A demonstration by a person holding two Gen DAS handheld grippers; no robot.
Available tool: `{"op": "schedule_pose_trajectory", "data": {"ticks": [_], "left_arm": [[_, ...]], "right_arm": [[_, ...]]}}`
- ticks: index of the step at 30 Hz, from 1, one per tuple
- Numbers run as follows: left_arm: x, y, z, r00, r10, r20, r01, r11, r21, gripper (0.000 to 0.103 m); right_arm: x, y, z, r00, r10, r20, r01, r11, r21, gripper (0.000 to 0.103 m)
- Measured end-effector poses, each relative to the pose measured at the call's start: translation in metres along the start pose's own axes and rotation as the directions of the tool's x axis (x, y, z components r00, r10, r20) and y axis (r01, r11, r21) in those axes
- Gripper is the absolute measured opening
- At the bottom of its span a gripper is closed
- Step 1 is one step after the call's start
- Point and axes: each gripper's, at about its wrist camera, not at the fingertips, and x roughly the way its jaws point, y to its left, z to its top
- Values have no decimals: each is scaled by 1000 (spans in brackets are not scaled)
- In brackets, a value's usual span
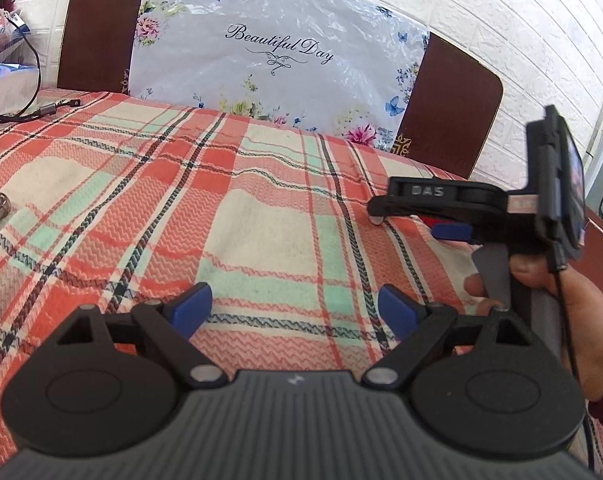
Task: Organize objects
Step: 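Grasp the black marker with the right gripper and lift it, then grasp the marker with the left gripper while the right gripper holds it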
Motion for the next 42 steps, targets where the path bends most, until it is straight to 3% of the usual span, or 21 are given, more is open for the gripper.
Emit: {"op": "schedule_pose_trajectory", "data": {"ticks": [5,7,9,15,23,30,37,42], "left_arm": [[1,0,0,1000,-1,0,1,1000,0,92],[1,1,0,1000,-1,0,1,1000,0,92],[1,1,0,1000,-2,0,2,1000,0,92],[1,2,1,1000,-4,1,4,1000,-4,92],[1,2,1,1000,-6,2,6,1000,-13,92],[2,-4,0,1000,22,-7,-21,1000,21,92],[7,-18,-2,995,95,-33,-91,990,111,94],[12,-35,-5,980,189,-61,-174,964,200,96]], "right_arm": [[7,18,1,997,-73,2,73,994,-80,76],[7,20,1,997,-76,10,77,993,-94,65],[7,23,1,997,-75,17,76,991,-111,47],[2,23,-1,999,-49,20,51,989,-138,18],[-17,18,-14,1000,-21,14,23,985,-172,18],[-65,-1,-47,999,41,-25,-46,976,-213,18],[-132,-22,-93,995,84,-51,-94,966,-242,18],[-161,-42,-106,992,101,-70,-113,976,-186,18]]}}
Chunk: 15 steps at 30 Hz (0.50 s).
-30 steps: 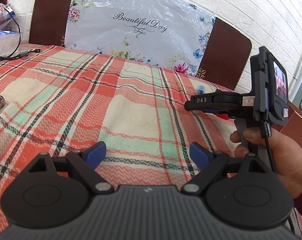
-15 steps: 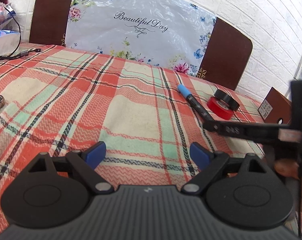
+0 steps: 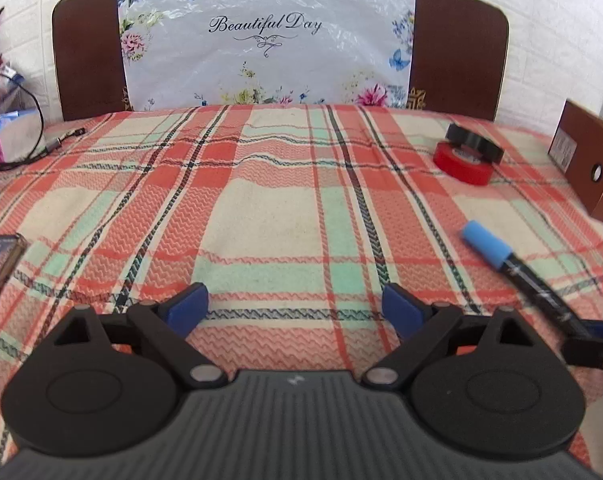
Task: Organize objects
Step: 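Grasp the marker with the left gripper while the right gripper holds it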
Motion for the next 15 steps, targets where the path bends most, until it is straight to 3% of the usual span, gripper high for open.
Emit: {"op": "schedule_pose_trajectory", "data": {"ticks": [6,12,15], "left_arm": [[-4,-24,4,996,47,-75,-48,999,-14,98],[-5,-73,9,984,-34,-175,41,998,37,99],[-5,-99,13,967,-122,-224,133,991,34,100]], "right_arm": [[-15,-19,-9,1000,-21,11,20,997,79,18],[-24,-42,-16,999,22,25,-26,979,201,18],[-27,-52,-20,998,46,39,-54,969,242,18]]}}
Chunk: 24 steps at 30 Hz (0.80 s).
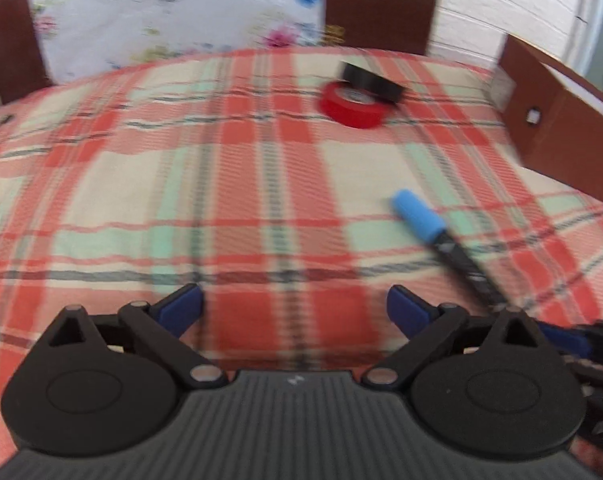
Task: Organize objects
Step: 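Grasp the marker with the left gripper while the right gripper holds it, then carry the marker into the brown box and open the left gripper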
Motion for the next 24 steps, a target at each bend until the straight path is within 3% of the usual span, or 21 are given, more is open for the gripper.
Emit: {"op": "schedule_pose_trajectory", "data": {"ticks": [3,9,14,17,19,21,24], "left_arm": [[4,-29,6,993,-107,-52,108,994,13,100],[15,-61,25,977,-176,-117,174,984,-26,93],[19,-71,40,940,-300,-163,280,950,-135,89],[24,-84,45,931,-314,-184,292,946,-140,73],[28,-92,49,933,-308,-186,289,950,-120,47],[32,-98,52,919,-335,-207,314,941,-126,29],[31,-108,60,911,-362,-199,344,931,-120,26]], "right_arm": [[-5,-12,-1,1000,21,12,-21,999,34,18],[-17,-46,-4,999,19,49,-26,988,149,18],[-21,-64,-8,996,46,71,-59,980,191,18],[-22,-66,-9,994,70,80,-84,977,197,18],[-24,-70,-10,993,85,87,-102,973,207,18],[-26,-72,-11,991,93,96,-112,970,214,18],[-30,-80,-9,990,79,118,-104,969,224,18]]}}
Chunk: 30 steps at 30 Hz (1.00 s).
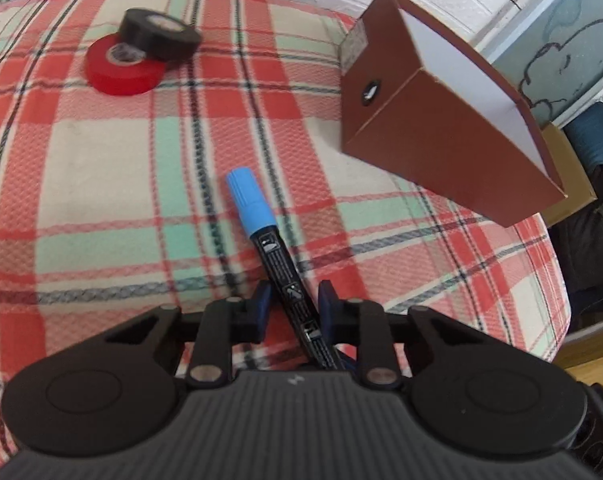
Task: Organize objects
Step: 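Carry the marker into the brown box and open the left gripper, then move both grippers back out of the box over the table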
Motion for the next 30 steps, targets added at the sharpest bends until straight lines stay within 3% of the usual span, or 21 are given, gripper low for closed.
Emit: {"op": "schedule_pose_trajectory", "data": {"ticks": [6,10,14,17,21,22,24,28,30], "left_arm": [[-21,-41,30,992,-88,95,79,992,95,25],[-25,-84,61,979,-125,163,90,974,206,25],[-11,-122,93,964,-155,216,83,947,309,25],[13,-139,112,965,-148,216,66,936,346,25],[41,-146,125,969,-64,239,-27,932,360,26],[43,-144,125,968,-29,250,-64,932,356,26],[43,-136,122,970,-17,241,-69,937,343,26],[34,-126,112,967,-18,256,-75,934,348,32],[27,-125,101,962,-12,274,-90,930,355,33]], "right_arm": [[-26,2,26,984,-29,174,40,998,-58,18],[-39,1,58,945,-84,317,126,985,-114,18],[-38,-14,99,899,-137,415,181,981,-68,18],[-26,-31,127,879,-183,440,215,976,-24,18],[7,-56,153,875,-273,400,301,954,-8,19],[10,-55,153,857,-300,419,341,940,-25,19],[13,-52,149,861,-290,419,344,937,-57,30],[5,-49,131,845,-292,449,362,929,-78,31],[-5,-44,118,823,-302,480,388,917,-88,32]]}}
